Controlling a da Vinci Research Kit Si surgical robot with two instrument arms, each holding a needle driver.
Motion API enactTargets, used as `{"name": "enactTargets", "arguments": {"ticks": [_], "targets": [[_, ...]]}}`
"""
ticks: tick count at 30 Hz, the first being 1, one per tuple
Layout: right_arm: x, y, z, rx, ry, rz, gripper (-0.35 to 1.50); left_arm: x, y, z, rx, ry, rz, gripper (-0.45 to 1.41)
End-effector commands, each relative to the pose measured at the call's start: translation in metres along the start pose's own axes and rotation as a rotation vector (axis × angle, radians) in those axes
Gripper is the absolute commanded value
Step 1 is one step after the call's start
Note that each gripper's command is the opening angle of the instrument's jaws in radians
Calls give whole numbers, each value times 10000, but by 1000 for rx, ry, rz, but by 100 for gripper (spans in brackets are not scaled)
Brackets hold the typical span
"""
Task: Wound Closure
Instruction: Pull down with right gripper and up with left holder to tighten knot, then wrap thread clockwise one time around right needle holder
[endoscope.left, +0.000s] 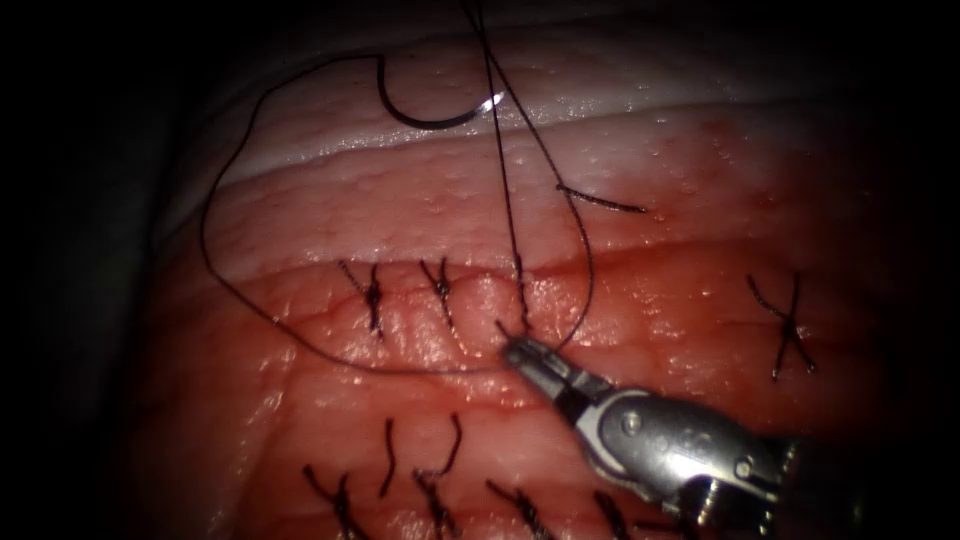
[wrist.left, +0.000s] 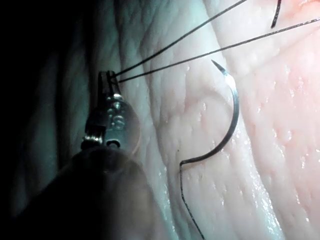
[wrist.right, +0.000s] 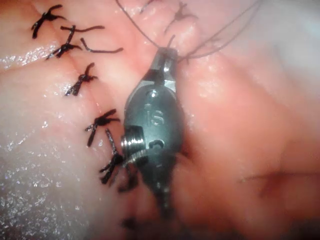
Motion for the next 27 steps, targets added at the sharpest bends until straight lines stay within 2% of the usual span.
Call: {"name": "enactTargets", "arguments": {"ticks": [1, 2, 3, 5, 6, 8, 10, 11, 13, 14, 15, 19, 20, 24, 27], "targets": [[0, -2, 7, -2, 18, 3, -35, 1, -2, 6, -6, 19, -4, -45], [2, -1, 7, -4, 31, 5, -13, 4, 0, 5, -10, 31, -11, -45], [4, 1, 7, -6, 47, 7, 25, 7, 2, 4, -14, 42, -12, -45], [9, 5, 7, -8, 58, 12, 78, 18, 8, 0, -25, 67, -23, -45], [12, 7, 7, -8, 64, 15, 94, 24, 11, -3, -31, 80, -26, -45], [16, 11, 7, -7, 69, 19, 114, 39, 17, -9, -48, 124, -40, -45], [22, 16, 7, 1, 69, 24, 126, 55, 23, -15, -70, 179, -60, -45], [26, 19, 7, 14, 71, 27, 136, 75, 31, -24, -113, 241, -86, -45], [29, 21, 6, 21, 70, 29, 140, 83, 33, -28, -134, 269, -96, -45], [33, 24, 3, 37, 80, 32, 145, 104, 39, -38, -189, 343, -128, -45], [37, 27, -6, 97, 95, 32, 146, 133, 49, -56, -270, 439, -146, -45], [45, 33, -26, 185, 86, 27, 140, 170, 65, -82, -366, 546, -154, -45], [50, 39, -33, 220, 68, 17, 136, 189, 75, -94, -405, 573, -147, -45], [66, 59, -38, 270, 62, 30, 133, 218, 95, -112, -429, 599, -139, -45], [85, 77, -26, 318, 56, 50, 133, 236, 110, -121, -424, 575, -131, -45]]}}
